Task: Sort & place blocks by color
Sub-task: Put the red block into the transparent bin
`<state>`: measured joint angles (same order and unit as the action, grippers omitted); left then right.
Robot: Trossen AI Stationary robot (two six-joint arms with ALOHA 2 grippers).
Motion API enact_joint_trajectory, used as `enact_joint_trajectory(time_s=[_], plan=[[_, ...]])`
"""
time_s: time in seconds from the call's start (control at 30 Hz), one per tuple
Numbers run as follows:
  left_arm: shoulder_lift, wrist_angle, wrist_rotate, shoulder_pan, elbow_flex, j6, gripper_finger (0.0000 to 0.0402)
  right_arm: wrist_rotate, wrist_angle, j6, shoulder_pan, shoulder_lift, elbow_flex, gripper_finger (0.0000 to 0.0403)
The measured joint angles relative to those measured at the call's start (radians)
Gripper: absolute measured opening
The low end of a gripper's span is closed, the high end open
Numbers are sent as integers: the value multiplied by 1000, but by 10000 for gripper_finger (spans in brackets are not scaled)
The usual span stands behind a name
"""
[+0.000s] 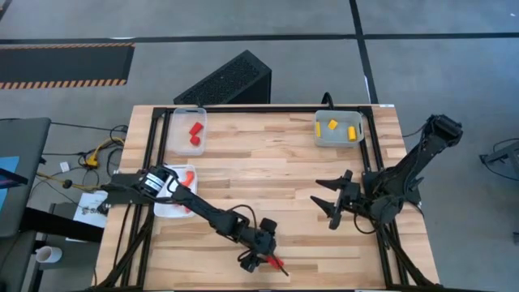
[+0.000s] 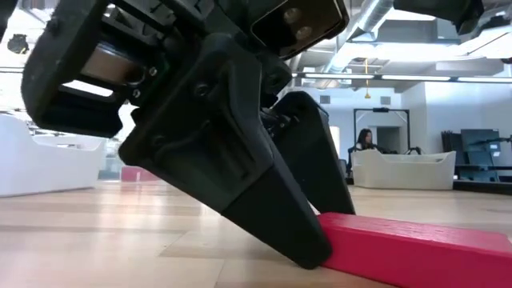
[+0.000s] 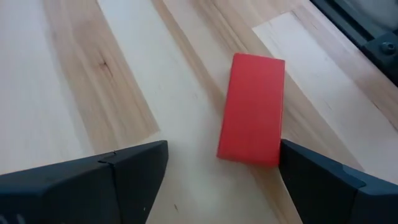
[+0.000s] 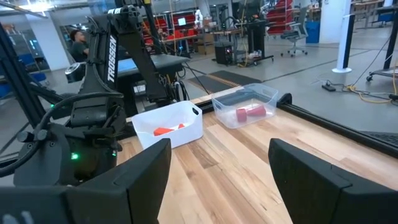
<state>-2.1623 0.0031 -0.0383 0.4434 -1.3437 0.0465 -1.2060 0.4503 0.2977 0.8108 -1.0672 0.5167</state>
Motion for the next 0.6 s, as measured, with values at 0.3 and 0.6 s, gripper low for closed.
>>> enact_joint_trajectory(time_s=[0.3,0.6], plan=[[-1,7,-15,18,1,18,272,0,0,7,0,0,0,291],[-55,77,-32,18,-6,6,195,0,0,9,0,0,0,291]])
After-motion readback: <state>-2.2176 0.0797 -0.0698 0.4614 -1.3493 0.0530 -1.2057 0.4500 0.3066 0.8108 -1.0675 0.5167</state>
